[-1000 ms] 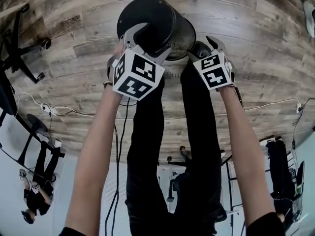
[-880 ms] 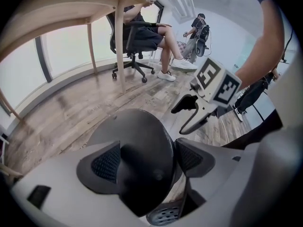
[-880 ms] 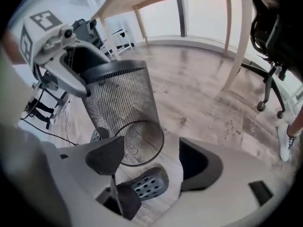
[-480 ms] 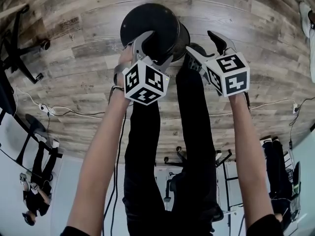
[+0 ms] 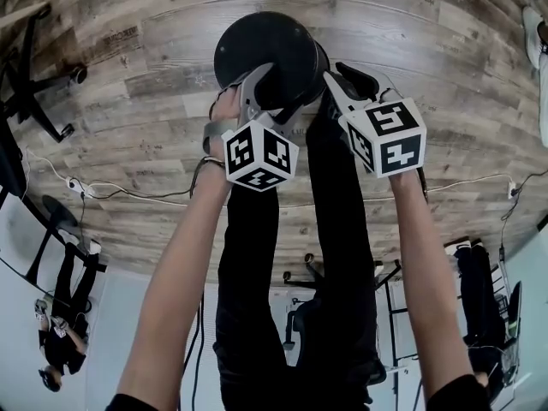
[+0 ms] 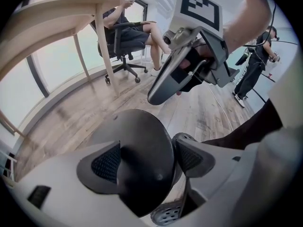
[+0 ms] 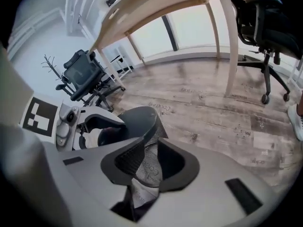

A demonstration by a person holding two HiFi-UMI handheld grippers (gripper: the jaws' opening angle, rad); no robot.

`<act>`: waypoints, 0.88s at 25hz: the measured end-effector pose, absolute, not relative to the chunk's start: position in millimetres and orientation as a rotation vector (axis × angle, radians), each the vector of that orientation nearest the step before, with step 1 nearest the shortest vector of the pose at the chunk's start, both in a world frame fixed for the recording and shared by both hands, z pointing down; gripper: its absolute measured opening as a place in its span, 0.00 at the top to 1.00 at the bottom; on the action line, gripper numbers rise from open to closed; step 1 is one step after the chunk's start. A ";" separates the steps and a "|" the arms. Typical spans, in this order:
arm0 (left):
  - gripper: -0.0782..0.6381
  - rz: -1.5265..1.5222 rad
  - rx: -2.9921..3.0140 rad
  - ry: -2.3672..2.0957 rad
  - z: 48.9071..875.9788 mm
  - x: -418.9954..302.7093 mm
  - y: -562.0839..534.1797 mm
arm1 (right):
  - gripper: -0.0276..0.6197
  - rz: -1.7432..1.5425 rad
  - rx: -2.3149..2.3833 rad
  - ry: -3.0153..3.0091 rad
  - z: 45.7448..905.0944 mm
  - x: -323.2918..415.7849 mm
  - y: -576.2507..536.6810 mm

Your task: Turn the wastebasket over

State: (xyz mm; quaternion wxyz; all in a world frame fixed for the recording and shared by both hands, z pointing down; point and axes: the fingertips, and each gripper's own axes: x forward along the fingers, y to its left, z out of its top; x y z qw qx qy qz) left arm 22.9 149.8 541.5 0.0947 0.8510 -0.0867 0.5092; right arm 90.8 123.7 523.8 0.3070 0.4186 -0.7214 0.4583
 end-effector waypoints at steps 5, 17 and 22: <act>0.38 1.523 2.555 -0.235 542.0 24.2 157.5 | 0.78 1.477 1.110 -1.929 522.9 74.4 124.4; 0.38 1.509 2.672 -0.215 544.8 28.8 180.0 | 0.78 1.590 1.126 -1.831 541.6 73.5 149.5; 0.38 1.518 2.722 -0.226 548.2 25.6 183.3 | 0.78 1.595 1.137 -1.820 545.0 71.4 154.1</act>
